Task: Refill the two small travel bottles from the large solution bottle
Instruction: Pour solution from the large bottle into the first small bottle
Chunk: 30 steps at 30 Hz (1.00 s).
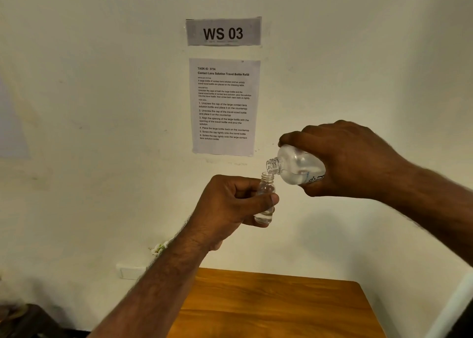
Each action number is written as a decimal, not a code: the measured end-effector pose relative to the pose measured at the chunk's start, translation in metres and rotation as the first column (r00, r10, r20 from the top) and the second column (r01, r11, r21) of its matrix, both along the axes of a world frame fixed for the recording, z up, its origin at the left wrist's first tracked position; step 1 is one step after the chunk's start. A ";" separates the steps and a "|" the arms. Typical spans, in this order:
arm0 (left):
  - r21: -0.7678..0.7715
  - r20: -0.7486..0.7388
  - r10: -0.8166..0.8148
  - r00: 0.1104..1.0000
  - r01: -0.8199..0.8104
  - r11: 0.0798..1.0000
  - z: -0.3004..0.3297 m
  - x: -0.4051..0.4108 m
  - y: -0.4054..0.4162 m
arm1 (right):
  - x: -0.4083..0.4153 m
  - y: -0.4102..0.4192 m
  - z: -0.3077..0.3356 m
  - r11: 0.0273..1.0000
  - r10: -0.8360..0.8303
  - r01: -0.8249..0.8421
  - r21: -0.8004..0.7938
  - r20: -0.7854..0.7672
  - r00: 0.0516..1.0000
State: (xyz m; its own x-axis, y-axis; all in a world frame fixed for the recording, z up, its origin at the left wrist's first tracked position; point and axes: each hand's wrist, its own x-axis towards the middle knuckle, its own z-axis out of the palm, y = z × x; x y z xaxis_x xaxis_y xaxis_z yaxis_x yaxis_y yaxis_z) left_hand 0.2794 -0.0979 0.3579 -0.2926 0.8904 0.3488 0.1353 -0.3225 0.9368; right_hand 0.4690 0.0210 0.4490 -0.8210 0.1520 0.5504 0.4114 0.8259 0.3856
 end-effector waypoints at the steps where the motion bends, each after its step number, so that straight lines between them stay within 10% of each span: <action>1: 0.000 -0.003 -0.001 1.000 0.001 1.000 0.000 0.000 0.000 | 0.000 0.000 0.000 1.000 -0.001 0.001 0.000 -0.001 1.000; 30: 0.000 0.018 -0.015 1.000 0.015 1.000 0.003 0.003 -0.003 | 0.002 -0.003 0.004 0.999 -0.033 0.033 0.008 0.022 0.999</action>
